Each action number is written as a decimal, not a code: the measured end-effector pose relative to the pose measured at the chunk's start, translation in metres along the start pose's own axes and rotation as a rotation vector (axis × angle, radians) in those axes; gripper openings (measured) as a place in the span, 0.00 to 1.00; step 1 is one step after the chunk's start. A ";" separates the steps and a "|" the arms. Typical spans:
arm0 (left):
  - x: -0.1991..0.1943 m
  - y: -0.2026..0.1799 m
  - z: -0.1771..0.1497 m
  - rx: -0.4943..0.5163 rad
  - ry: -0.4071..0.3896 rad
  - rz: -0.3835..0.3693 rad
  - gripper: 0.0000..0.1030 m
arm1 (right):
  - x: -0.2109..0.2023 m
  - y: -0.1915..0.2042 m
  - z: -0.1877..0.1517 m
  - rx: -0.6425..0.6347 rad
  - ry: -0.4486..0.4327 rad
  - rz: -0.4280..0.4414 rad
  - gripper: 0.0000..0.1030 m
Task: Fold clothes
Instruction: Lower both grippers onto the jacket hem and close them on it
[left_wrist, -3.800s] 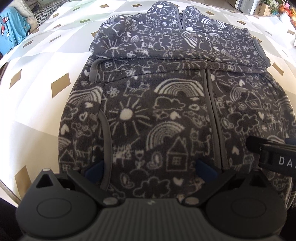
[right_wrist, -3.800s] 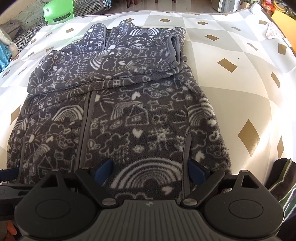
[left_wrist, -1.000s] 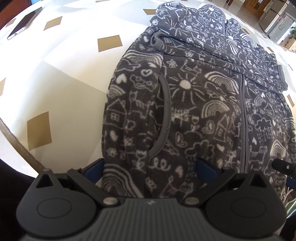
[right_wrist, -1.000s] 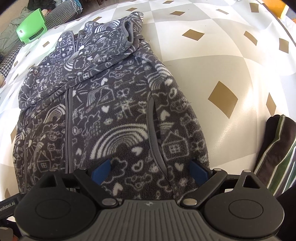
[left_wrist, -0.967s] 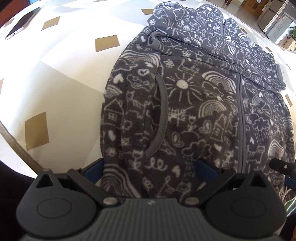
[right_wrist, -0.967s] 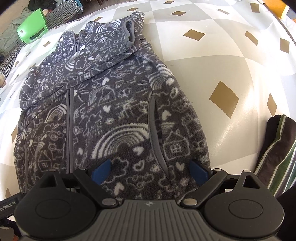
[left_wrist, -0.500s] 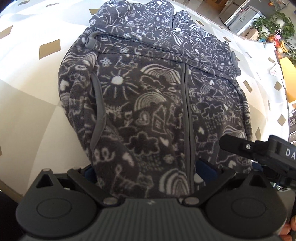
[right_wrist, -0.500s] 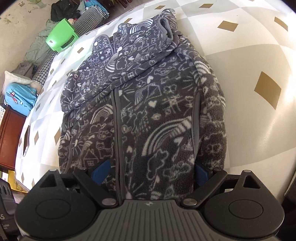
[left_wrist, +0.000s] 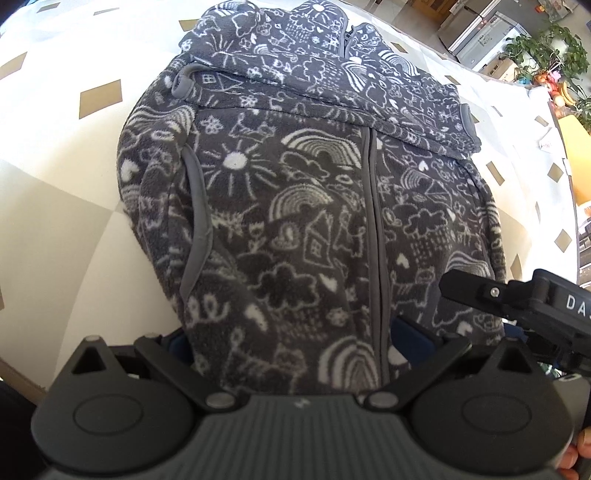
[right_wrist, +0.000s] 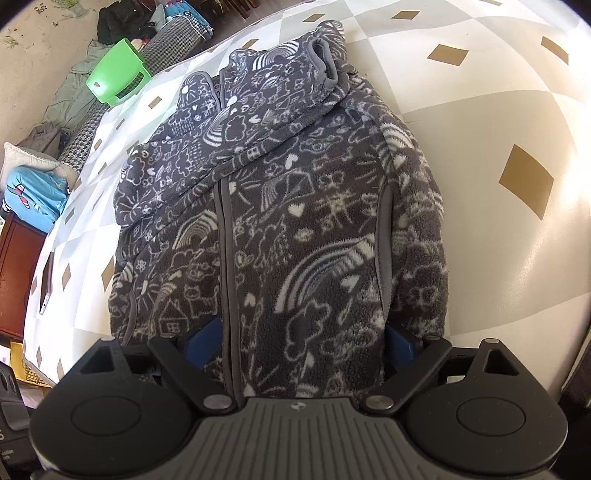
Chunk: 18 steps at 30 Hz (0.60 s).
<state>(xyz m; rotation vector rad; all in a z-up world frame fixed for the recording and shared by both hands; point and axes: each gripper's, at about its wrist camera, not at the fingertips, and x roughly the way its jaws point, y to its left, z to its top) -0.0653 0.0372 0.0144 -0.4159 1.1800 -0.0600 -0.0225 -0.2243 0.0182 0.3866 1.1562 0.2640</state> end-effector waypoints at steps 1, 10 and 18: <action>0.000 -0.001 0.000 0.005 -0.003 -0.004 1.00 | 0.000 -0.001 0.000 0.006 -0.003 0.016 0.89; 0.004 -0.010 -0.001 0.043 -0.015 -0.042 1.00 | 0.005 -0.004 0.002 0.070 -0.003 0.130 0.83; 0.003 -0.008 -0.003 0.044 -0.010 0.010 1.00 | -0.006 -0.006 0.001 0.002 0.007 -0.023 0.78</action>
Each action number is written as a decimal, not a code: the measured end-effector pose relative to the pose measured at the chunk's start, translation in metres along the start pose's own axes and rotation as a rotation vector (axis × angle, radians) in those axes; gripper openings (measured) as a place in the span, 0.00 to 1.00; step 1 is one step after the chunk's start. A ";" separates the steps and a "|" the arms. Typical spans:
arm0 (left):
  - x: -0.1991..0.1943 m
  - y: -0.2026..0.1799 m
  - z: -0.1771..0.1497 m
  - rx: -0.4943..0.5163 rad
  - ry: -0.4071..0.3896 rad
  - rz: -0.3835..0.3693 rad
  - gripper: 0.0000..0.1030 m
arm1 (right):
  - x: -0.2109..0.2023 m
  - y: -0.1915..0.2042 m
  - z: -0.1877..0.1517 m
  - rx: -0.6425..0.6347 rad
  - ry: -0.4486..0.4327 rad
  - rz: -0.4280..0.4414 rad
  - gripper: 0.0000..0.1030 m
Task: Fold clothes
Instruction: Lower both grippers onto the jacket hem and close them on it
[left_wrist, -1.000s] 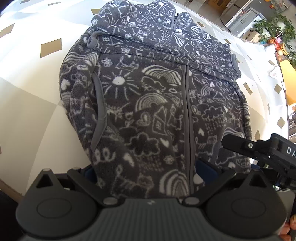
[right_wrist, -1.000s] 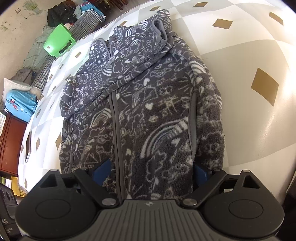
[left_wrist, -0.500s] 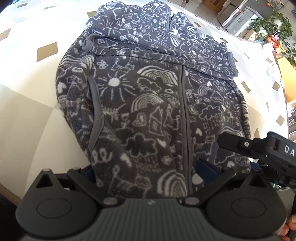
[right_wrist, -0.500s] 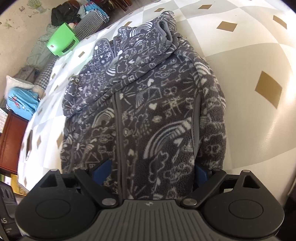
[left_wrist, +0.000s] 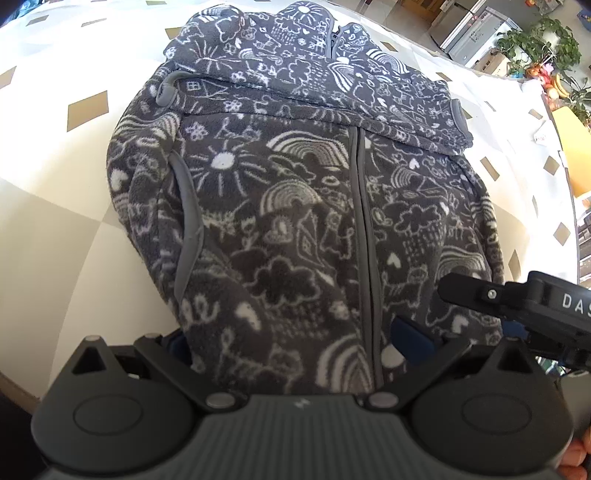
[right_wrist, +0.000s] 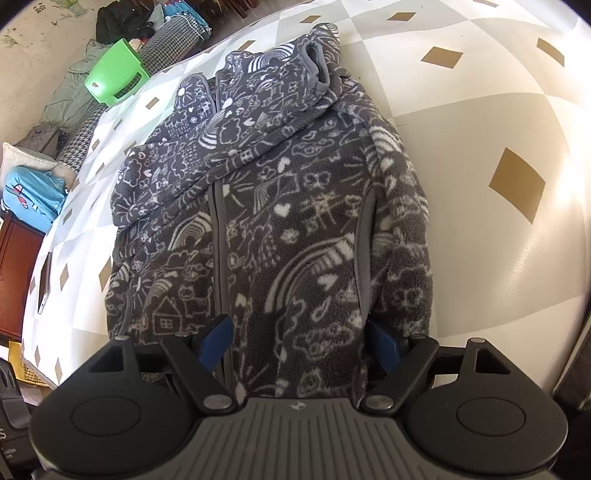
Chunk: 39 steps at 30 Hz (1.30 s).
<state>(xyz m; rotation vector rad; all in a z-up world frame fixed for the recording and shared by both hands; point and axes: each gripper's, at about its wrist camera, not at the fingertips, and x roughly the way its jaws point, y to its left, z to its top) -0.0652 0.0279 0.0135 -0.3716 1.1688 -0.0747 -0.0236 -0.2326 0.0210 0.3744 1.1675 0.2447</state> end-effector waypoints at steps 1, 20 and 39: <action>0.000 -0.001 0.000 0.006 0.001 0.007 1.00 | -0.002 -0.003 0.000 0.008 0.000 -0.003 0.78; 0.005 -0.005 0.002 -0.010 0.011 0.038 1.00 | -0.034 -0.069 0.009 0.252 -0.082 0.004 0.78; 0.006 -0.005 0.004 -0.022 0.012 0.037 1.00 | -0.015 -0.043 0.002 0.092 -0.024 -0.085 0.84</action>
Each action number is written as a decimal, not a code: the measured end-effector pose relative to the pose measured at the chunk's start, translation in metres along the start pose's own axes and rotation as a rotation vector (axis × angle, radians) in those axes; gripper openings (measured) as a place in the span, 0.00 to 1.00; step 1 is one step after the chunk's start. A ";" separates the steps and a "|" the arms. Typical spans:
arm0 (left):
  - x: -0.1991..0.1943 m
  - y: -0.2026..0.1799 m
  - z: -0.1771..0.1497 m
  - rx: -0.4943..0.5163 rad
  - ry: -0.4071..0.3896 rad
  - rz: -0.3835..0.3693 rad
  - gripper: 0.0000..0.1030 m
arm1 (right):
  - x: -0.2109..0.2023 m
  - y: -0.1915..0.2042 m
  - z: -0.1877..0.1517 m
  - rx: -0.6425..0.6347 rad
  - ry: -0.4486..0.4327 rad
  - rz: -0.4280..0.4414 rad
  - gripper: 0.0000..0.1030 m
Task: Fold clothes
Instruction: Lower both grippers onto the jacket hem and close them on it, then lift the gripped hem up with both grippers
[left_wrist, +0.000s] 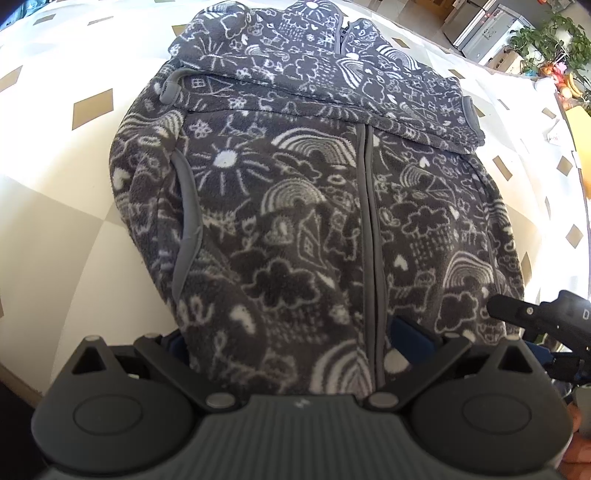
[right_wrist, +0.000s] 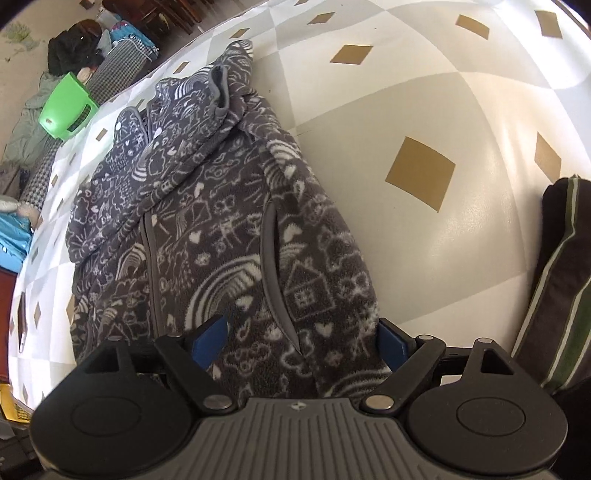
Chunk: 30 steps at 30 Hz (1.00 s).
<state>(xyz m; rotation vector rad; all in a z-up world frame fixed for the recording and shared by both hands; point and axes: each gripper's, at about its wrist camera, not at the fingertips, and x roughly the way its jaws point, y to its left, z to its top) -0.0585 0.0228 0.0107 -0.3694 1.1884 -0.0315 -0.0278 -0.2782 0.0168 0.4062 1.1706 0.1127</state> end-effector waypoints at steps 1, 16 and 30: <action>0.000 0.000 0.000 0.002 -0.001 0.000 1.00 | 0.000 0.004 -0.001 -0.022 -0.004 0.009 0.84; 0.002 -0.013 -0.003 0.064 -0.053 0.042 0.92 | 0.019 0.055 -0.015 -0.218 -0.030 0.142 0.51; -0.008 -0.007 -0.006 0.035 -0.118 0.063 0.40 | 0.015 0.049 -0.019 -0.205 -0.026 0.154 0.27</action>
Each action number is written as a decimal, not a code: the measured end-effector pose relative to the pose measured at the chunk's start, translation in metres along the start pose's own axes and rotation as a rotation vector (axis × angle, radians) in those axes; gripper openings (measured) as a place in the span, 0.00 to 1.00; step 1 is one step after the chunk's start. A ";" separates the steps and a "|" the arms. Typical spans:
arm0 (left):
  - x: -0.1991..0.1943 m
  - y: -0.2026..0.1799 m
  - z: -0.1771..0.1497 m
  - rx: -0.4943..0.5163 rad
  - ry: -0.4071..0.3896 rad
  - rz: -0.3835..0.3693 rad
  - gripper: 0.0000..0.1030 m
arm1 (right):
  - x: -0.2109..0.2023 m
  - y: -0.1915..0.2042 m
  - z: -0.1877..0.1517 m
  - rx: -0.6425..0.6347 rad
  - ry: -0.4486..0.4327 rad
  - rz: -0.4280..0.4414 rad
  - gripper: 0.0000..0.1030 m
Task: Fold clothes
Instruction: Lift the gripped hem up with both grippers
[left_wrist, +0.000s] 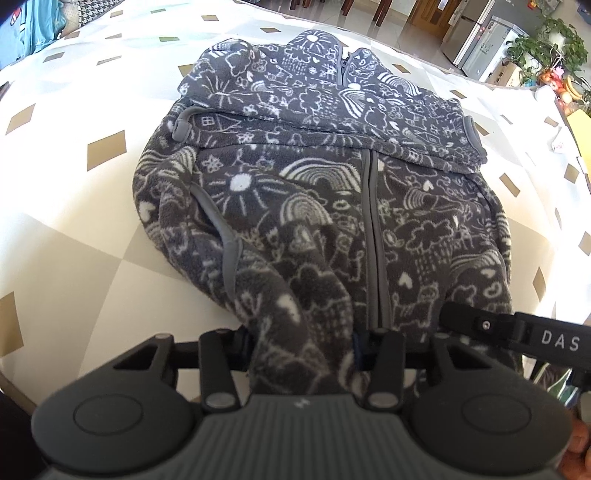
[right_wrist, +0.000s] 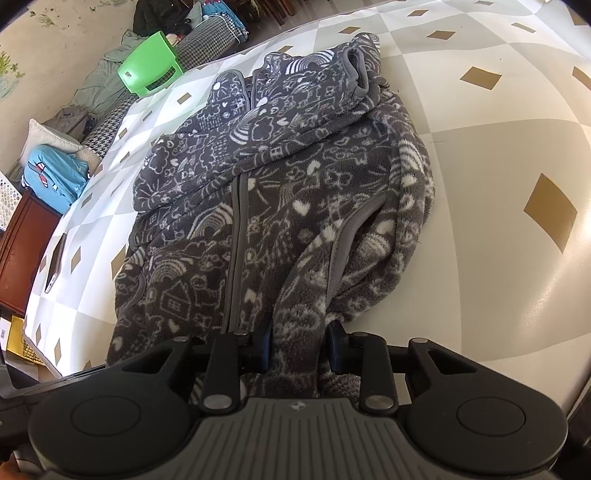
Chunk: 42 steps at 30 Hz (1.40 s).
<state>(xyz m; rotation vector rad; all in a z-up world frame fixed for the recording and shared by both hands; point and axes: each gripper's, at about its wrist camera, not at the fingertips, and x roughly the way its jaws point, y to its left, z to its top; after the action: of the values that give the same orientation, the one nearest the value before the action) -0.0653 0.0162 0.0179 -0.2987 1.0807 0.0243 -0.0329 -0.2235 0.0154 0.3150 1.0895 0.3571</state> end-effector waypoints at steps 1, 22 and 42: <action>-0.001 0.000 0.000 -0.006 -0.001 -0.005 0.39 | -0.001 -0.001 0.001 0.005 -0.003 0.007 0.27; -0.017 0.004 -0.004 -0.065 0.017 -0.063 0.39 | -0.024 -0.001 0.003 0.024 0.000 0.056 0.25; 0.005 0.002 -0.003 -0.035 0.001 -0.002 0.48 | -0.002 -0.001 0.001 -0.034 0.043 -0.051 0.39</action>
<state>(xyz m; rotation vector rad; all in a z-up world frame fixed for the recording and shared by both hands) -0.0653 0.0170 0.0115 -0.3310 1.0816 0.0412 -0.0329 -0.2255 0.0173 0.2501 1.1303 0.3382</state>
